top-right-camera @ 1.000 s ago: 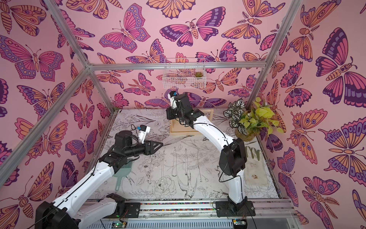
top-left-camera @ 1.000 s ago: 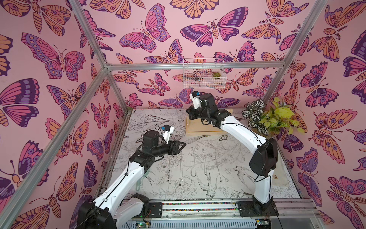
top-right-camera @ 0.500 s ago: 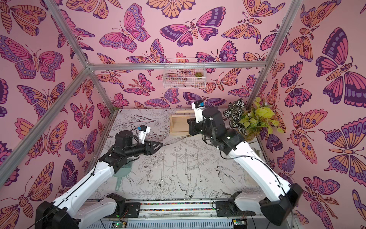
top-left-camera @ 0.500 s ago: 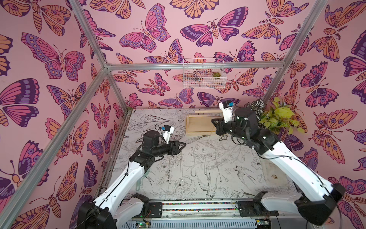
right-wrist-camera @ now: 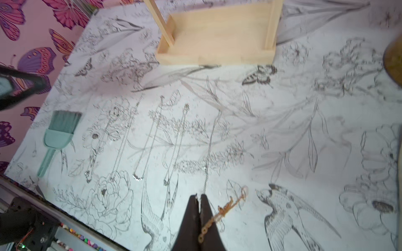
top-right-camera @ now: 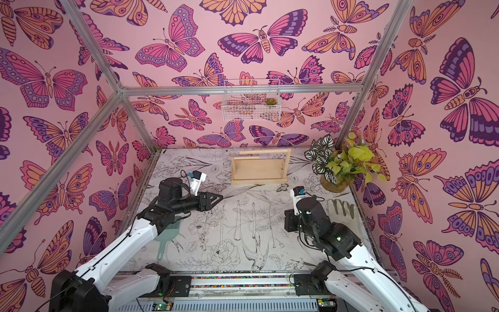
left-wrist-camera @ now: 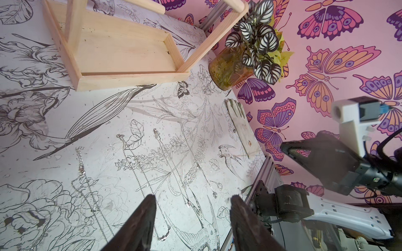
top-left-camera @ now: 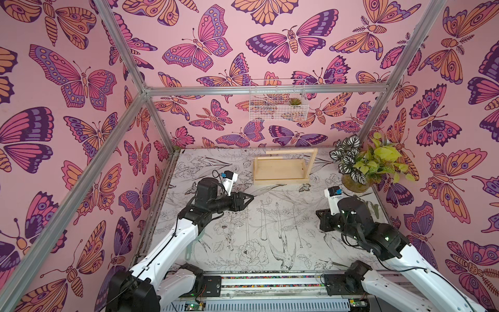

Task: Take the necklace off the jewelry display stand
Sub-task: Take off the necklace from the stand, then place the necklace at the center of the board.

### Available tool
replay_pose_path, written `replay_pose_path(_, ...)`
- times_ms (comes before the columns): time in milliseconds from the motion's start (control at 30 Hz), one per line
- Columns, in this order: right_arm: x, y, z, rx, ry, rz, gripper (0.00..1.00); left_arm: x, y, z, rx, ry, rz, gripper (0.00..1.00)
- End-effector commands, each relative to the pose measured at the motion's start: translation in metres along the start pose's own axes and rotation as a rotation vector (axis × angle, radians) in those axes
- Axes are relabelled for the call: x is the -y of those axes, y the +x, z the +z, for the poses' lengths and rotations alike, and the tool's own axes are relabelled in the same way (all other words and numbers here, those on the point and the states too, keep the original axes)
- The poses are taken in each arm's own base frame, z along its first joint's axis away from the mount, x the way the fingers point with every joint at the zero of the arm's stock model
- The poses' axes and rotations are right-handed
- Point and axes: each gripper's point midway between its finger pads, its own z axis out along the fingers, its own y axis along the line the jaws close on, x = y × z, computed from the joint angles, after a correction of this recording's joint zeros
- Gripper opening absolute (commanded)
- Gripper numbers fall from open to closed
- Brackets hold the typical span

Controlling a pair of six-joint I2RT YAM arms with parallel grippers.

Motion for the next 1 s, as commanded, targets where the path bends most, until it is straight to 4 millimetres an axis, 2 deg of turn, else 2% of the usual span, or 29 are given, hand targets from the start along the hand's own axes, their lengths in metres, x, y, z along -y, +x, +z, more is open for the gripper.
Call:
replay_pose_path(0,0.011,0.024,-0.002,-0.047,0.014,0.079,0.00,0.000,-0.004,-0.001,0.008,-0.008,0.009,0.57)
replay_pose_path(133,0.019,0.045,-0.005,-0.075,0.014,0.110,0.00,0.001,-0.003,-0.001,0.008,-0.009,0.009,0.57)
replay_pose_path(233,0.013,0.053,-0.008,-0.084,-0.036,0.138,0.00,0.002,-0.001,-0.001,0.008,-0.011,0.009,0.57)
replay_pose_path(400,0.018,0.072,-0.013,-0.122,-0.044,0.182,0.00,0.004,0.002,0.000,0.006,-0.013,0.010,0.57)
replay_pose_path(567,0.022,0.071,-0.020,-0.099,-0.034,0.200,0.00,0.006,0.005,0.001,0.001,-0.014,0.014,0.57)
replay_pose_path(967,0.038,0.044,-0.006,-0.020,0.113,0.177,0.00,0.009,0.003,0.003,-0.004,-0.006,0.024,0.57)
